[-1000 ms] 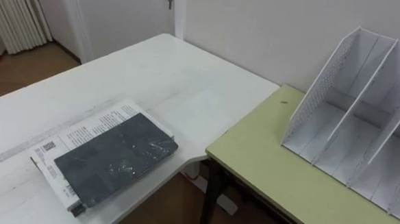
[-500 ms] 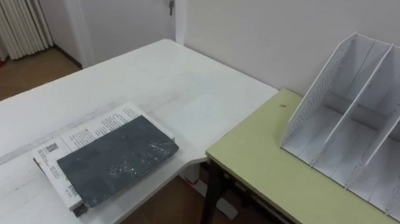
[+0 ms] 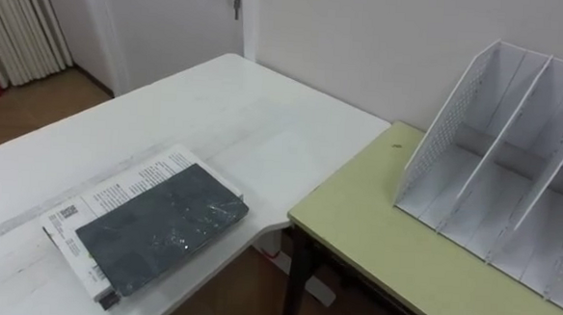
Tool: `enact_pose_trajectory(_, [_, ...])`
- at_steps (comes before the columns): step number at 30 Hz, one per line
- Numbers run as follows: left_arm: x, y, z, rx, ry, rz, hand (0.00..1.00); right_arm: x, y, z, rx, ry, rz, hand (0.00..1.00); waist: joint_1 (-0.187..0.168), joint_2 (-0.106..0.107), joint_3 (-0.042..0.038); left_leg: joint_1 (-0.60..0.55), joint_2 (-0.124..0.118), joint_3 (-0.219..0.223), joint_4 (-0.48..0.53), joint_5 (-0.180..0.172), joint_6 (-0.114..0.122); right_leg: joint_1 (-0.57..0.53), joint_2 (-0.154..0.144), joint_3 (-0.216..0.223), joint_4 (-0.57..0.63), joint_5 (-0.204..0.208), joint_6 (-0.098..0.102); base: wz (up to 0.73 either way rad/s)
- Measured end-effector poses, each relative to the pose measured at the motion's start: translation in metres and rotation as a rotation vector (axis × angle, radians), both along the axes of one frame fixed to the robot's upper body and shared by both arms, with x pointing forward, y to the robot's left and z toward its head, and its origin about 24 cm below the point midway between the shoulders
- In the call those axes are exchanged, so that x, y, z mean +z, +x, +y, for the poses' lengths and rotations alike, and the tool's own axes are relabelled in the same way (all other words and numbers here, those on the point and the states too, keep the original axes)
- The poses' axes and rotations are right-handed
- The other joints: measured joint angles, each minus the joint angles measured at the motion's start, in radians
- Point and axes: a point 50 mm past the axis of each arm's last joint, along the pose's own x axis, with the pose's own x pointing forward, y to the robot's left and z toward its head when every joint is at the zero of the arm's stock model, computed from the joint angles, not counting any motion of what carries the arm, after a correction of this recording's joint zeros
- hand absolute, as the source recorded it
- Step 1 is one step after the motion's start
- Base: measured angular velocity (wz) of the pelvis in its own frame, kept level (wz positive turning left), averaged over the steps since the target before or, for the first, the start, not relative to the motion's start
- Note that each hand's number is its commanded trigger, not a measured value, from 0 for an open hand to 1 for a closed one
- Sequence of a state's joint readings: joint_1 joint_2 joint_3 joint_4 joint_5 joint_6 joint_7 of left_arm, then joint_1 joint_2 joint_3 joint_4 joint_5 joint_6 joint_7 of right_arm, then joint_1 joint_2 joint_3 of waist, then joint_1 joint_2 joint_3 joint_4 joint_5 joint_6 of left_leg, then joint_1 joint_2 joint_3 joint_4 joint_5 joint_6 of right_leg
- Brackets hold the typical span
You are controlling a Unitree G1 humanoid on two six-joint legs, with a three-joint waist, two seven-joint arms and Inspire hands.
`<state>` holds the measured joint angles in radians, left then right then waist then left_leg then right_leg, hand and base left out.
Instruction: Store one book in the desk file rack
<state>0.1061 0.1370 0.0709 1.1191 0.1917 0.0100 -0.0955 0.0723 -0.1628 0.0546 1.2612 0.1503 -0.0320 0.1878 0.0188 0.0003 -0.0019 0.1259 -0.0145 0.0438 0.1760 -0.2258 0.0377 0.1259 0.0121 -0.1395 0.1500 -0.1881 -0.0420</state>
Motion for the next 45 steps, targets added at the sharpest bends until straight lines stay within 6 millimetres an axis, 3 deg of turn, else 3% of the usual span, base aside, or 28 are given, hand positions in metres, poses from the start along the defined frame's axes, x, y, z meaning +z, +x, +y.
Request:
enact_pose_trajectory(3, [0.001, 0.002, -0.001, -0.038, 0.007, -0.009, 0.0, 0.0, 0.002, 0.001, 0.003, 0.0, -0.005, 0.0, -0.011, -0.003, 0.0001, 0.005, 0.0, -0.001, 0.0, 0.0, 0.0, 0.001, 0.0, 0.001, 0.001, 0.0, 0.0, 0.0])
enact_pose_trajectory(11, [0.007, 0.029, -0.017, -0.352, 0.068, -0.079, 0.0, 0.0, 0.008, 0.005, 0.018, 0.007, -0.025, 0.0, -0.045, -0.018, 0.004, 0.005, -0.001, 0.002, 0.0, 0.001, 0.001, 0.001, -0.001, 0.005, 0.003, 0.0, 0.001, -0.02])
enact_pose_trajectory(16, [0.013, 0.048, -0.04, -0.569, 0.079, -0.129, 0.0, 0.0, 0.014, 0.008, 0.054, 0.011, -0.039, 0.0, -0.061, -0.022, 0.0047, 0.005, 0.0, 0.007, 0.0, 0.001, 0.001, -0.005, 0.002, 0.016, 0.003, 0.0, 0.001, -0.03])
enact_pose_trajectory(20, [0.027, 0.071, -0.065, -0.729, 0.053, -0.232, 0.0, 0.001, 0.021, 0.011, 0.091, 0.015, -0.046, 0.0, -0.082, -0.027, 0.0104, 0.002, -0.001, 0.007, 0.001, 0.001, 0.001, -0.004, 0.002, 0.015, 0.001, 0.001, 0.001, 0.02])
enact_pose_trajectory(25, [0.057, 0.104, -0.104, -0.911, 0.01, -0.417, 0.0, 0.002, 0.026, 0.012, 0.113, 0.016, -0.054, 0.0, -0.106, -0.023, 0.009, -0.01, -0.001, 0.012, 0.002, 0.001, 0.001, -0.019, 0.004, 0.023, 0.001, 0.001, 0.0, -0.03])
enact_pose_trajectory(32, [0.098, 0.12, -0.139, -1.115, 0.02, -0.621, 0.0, 0.003, 0.032, 0.012, 0.142, 0.012, -0.07, 0.0, -0.124, -0.022, 0.0132, -0.018, 0.002, 0.001, 0.0, 0.001, 0.001, -0.016, 0.006, 0.023, 0.001, 0.004, -0.003, 0.0])
enact_pose_trajectory(34, [0.115, 0.126, -0.147, -1.143, 0.034, -0.708, 0.0, 0.003, 0.034, 0.012, 0.142, 0.011, -0.074, 0.0, -0.129, -0.017, 0.0107, -0.029, 0.0, 0.001, 0.007, 0.001, 0.001, -0.027, 0.005, 0.023, 0.002, 0.004, -0.003, 0.05])
enact_pose_trajectory(40, [0.166, 0.14, -0.152, -1.179, 0.112, -0.952, 0.0, 0.003, 0.03, 0.01, 0.124, 0.004, -0.066, 0.0, -0.124, -0.014, 0.0086, -0.03, -0.006, -0.006, 0.011, 0.001, 0.001, -0.023, 0.005, 0.021, -0.001, 0.004, -0.003, 0.03])
enact_pose_trajectory(45, [0.193, 0.144, -0.144, -1.145, 0.256, -1.1, 0.0, 0.001, 0.022, 0.007, 0.053, 0.008, -0.043, 0.0, -0.12, -0.004, 0.0023, -0.028, -0.008, -0.021, 0.013, 0.002, 0.001, -0.016, 0.002, -0.001, -0.011, 0.004, -0.003, 0.12])
